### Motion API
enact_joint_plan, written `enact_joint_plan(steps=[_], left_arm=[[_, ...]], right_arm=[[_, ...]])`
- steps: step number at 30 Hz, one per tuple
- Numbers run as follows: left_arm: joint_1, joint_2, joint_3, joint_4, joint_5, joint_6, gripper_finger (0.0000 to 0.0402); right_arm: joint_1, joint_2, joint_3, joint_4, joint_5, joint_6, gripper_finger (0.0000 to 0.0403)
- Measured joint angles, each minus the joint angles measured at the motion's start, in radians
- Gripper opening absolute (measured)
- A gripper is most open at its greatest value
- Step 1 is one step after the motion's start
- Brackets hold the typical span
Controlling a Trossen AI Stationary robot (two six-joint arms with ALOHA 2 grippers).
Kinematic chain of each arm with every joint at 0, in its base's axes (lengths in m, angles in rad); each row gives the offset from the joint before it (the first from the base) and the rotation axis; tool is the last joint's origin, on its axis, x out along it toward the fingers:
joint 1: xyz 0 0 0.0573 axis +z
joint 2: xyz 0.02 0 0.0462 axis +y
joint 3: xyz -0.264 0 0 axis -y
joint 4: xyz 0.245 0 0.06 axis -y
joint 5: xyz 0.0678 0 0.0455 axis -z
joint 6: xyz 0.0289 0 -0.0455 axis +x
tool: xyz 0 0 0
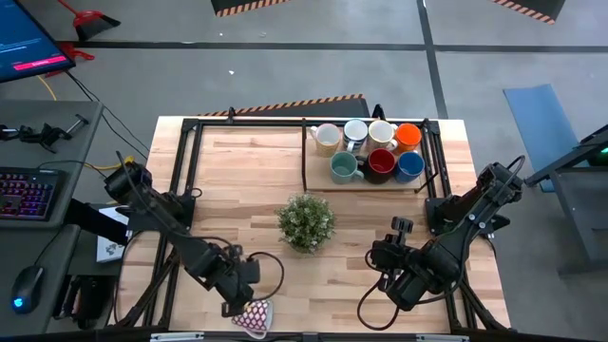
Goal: Place coffee mugs
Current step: Put the red patterned mug on the shelf
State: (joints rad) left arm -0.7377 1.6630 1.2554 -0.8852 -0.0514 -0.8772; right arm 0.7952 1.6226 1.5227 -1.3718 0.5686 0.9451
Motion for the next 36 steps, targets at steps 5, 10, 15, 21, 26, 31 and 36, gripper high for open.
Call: enact_joint_plan(steps=[5, 10, 15, 21, 26, 31, 36], left_arm=[[-0.048, 0.000, 0.078, -0.080, 0.082, -0.118, 0.0000], [-0.112, 0.013, 0.079, -0.020, 0.134, -0.280, 0.0000], [-0.175, 0.061, 0.078, 0.113, 0.141, -0.371, 0.0000], [-0.201, 0.156, 0.078, 0.177, 0.180, -0.411, 0.0000], [-0.191, 0.220, 0.078, 0.267, 0.187, -0.357, 0.0000], [-0.163, 0.265, 0.078, 0.331, 0.181, -0.300, 0.0000], [-0.119, 0.287, 0.077, 0.330, 0.183, -0.218, 0.0000]], right_arm=[[0.000, 0.000, 0.000, 0.000, 0.016, -0.001, 0.0101], [0.000, 0.000, 0.000, -0.001, 0.030, -0.007, 0.0101], [0.000, 0.000, 0.000, -0.002, 0.031, -0.010, 0.0101], [0.000, 0.000, 0.000, -0.002, 0.031, -0.005, 0.0101], [0.000, 0.000, 0.000, -0.002, 0.030, -0.003, 0.0101], [0.000, 0.000, 0.000, -0.003, 0.030, -0.004, 0.0101], [0.000, 0.000, 0.000, -0.004, 0.030, -0.011, 0.0101]])
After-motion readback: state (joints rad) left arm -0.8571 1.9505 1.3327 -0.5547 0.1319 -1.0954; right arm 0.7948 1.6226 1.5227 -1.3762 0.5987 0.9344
